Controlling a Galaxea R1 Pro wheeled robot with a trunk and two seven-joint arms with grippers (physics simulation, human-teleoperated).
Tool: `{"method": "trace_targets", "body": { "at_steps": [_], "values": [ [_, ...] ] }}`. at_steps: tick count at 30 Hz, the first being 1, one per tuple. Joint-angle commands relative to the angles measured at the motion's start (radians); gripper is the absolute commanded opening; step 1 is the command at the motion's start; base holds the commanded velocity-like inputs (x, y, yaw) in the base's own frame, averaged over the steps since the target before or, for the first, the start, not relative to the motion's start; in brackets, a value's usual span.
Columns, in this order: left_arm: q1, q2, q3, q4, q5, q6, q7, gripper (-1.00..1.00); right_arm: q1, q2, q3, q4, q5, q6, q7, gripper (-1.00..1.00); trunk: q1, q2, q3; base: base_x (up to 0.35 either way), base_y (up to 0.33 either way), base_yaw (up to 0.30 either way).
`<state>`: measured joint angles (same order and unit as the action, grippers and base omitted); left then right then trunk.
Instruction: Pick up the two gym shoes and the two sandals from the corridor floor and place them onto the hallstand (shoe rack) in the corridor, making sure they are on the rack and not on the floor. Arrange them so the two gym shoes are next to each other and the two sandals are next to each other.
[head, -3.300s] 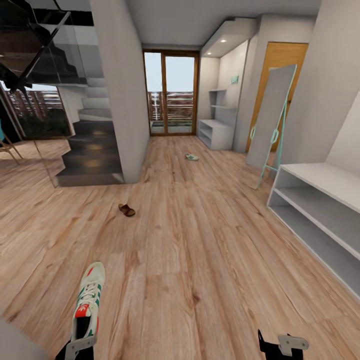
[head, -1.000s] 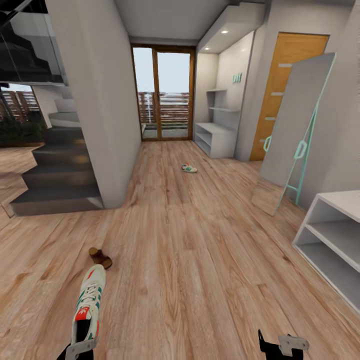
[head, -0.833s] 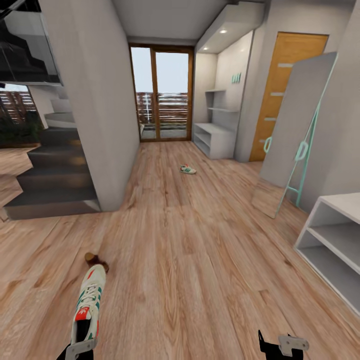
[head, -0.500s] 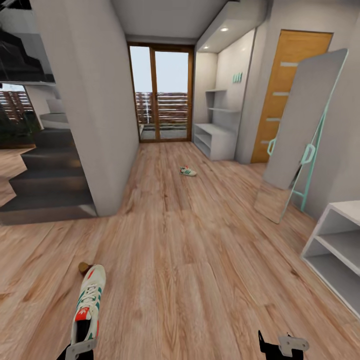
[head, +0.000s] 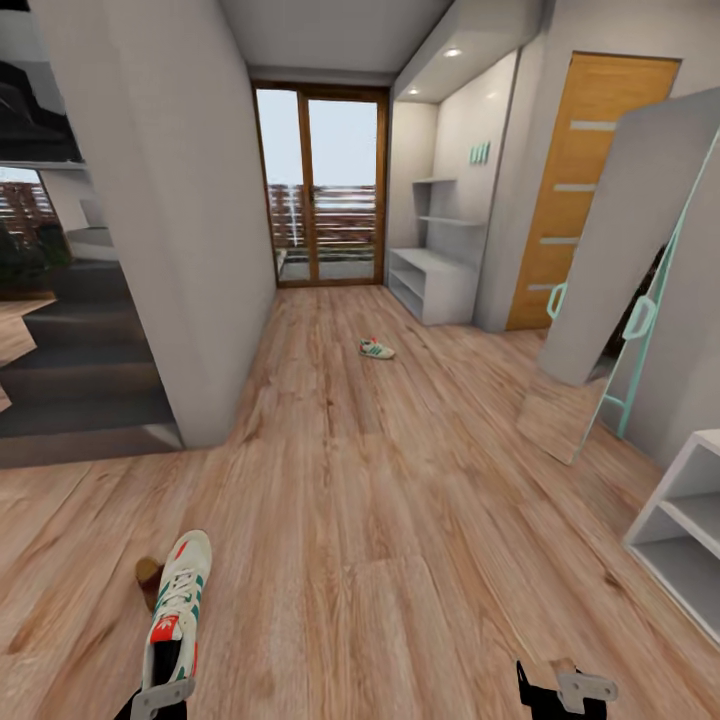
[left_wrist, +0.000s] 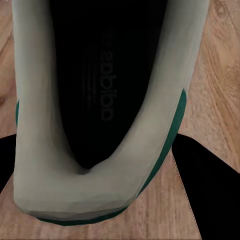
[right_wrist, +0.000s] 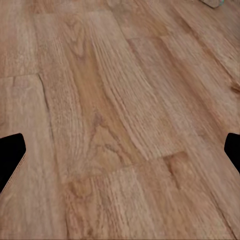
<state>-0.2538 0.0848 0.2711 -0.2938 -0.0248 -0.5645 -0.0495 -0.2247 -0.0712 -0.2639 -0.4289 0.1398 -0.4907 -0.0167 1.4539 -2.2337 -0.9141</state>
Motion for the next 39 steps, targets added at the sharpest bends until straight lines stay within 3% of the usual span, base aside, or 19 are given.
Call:
{"method": "trace_targets", "body": {
  "at_steps": [1,39],
  "values": [
    [-0.001,0.000,0.007,0.001,-0.003,-0.003,-0.004,-1.00,-0.001,0.001,-0.005,0.001,0.011,-0.003,-0.002,1.00,0.000,0.000,-0.001,0.340,0.000,0.000],
    [-0.001,0.001,0.007,0.001,-0.003,-0.003,-0.004,-1.00,-0.001,0.001,-0.005,0.001,0.011,-0.003,0.000,1.00,0.000,0.000,-0.001,0.320,-0.084,0.000]
  ]
}}
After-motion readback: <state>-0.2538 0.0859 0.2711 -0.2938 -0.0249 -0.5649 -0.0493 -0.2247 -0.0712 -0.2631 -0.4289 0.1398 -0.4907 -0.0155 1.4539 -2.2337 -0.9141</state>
